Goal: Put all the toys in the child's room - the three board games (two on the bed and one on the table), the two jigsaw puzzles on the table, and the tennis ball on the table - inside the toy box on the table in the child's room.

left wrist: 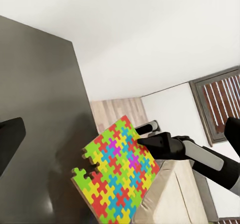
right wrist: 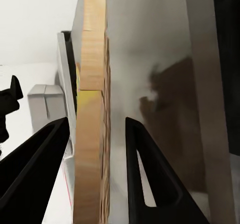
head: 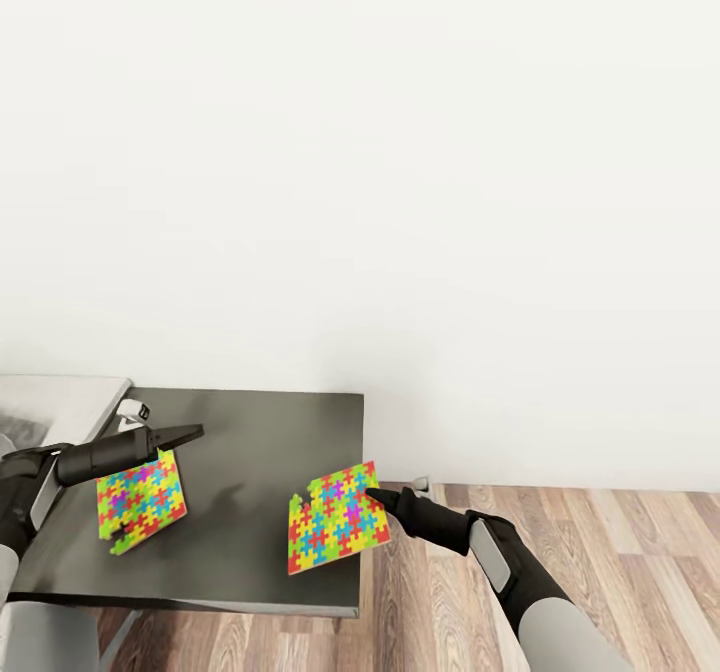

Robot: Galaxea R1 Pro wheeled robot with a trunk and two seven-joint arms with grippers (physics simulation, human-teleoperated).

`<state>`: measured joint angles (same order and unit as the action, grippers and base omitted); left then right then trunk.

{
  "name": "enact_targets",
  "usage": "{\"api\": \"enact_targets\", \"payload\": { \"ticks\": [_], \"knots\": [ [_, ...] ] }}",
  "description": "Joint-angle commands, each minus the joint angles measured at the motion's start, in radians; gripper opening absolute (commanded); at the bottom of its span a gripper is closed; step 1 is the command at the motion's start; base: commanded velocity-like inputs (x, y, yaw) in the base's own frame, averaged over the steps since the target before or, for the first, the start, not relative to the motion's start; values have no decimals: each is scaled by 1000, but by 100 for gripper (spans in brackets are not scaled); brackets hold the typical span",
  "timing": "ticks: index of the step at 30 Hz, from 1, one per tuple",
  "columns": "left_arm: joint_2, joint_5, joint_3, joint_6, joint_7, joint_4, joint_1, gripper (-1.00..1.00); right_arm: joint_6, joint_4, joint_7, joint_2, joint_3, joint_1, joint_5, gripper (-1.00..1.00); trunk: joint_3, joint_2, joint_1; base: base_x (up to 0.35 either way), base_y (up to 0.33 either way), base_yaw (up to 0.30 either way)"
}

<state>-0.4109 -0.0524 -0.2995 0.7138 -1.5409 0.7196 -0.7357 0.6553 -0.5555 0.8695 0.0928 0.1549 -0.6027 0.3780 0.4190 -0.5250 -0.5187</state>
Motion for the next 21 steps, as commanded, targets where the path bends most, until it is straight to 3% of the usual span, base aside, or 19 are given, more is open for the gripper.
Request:
{"api": "enact_targets", "payload": {
  "ticks": [1,18,21],
  "knots": [
    [0,0,0,11,-4,0,-1,100,6,0,3,1,8,-1,2,-100,-2,6,4,0,0,0],
    [0,0,-1,12,-4,0,-1,100,6,-3,55,-8,21,3,8,-100,-55,125,69,0,0,0],
    [0,0,-1,12,-4,0,-1,100,4,-3,65,-10,23,4,9,-100,-57,125,69,0,0,24]
  ]
}}
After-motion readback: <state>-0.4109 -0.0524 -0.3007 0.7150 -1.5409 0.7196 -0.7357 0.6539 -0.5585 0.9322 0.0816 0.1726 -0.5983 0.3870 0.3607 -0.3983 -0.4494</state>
